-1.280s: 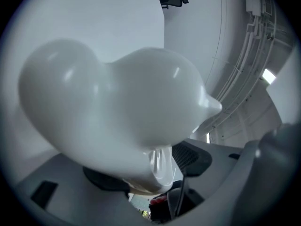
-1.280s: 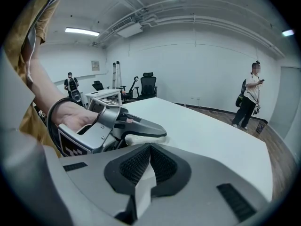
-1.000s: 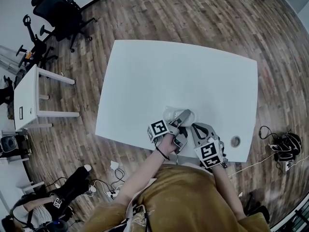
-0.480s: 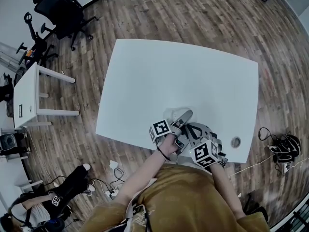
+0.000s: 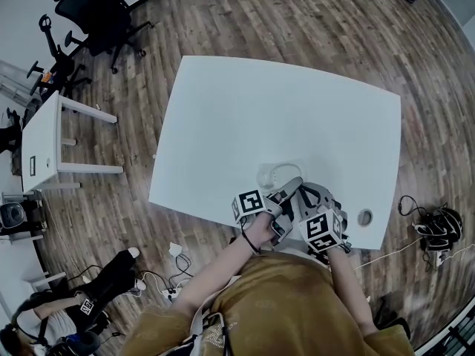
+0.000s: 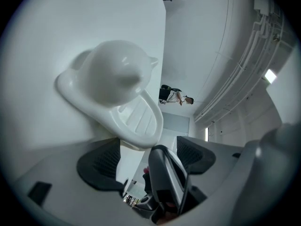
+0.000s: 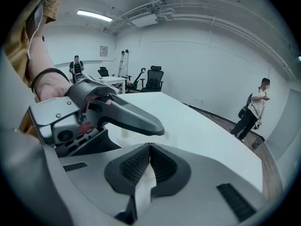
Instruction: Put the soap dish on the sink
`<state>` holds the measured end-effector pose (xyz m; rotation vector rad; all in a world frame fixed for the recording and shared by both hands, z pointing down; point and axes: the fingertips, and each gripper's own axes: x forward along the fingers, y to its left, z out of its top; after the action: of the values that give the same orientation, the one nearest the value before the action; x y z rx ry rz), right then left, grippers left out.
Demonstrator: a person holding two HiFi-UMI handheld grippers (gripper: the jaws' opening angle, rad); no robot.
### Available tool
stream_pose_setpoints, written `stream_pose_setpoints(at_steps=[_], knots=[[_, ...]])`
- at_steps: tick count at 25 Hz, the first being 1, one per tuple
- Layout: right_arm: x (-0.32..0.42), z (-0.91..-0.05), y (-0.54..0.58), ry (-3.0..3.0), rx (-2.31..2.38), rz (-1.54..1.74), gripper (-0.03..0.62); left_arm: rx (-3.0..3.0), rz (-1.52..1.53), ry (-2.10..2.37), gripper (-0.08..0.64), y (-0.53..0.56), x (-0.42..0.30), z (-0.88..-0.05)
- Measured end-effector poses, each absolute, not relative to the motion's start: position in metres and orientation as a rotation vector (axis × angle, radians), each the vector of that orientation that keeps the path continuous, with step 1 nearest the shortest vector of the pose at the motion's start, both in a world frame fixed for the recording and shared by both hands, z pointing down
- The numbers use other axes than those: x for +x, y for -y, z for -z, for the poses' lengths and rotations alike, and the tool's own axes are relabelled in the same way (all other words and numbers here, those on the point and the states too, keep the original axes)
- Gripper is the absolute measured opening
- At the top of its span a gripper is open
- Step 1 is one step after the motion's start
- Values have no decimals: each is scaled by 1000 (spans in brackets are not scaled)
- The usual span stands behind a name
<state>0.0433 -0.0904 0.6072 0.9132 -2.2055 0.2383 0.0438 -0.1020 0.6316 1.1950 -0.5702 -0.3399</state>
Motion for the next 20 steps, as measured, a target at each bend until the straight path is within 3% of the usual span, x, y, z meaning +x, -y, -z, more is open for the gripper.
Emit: stream_pose_setpoints(at_steps=[18, 19, 20], knots=[[44, -607, 96, 2205, 942, -295, 7, 1199, 492, 569, 360, 118, 12, -588], [44, -607, 96, 2205, 943, -297, 6, 1214, 499, 581, 345, 120, 8, -587], [44, -608, 95, 2205, 945, -300, 6, 1236, 500, 596, 246, 121, 5, -585]])
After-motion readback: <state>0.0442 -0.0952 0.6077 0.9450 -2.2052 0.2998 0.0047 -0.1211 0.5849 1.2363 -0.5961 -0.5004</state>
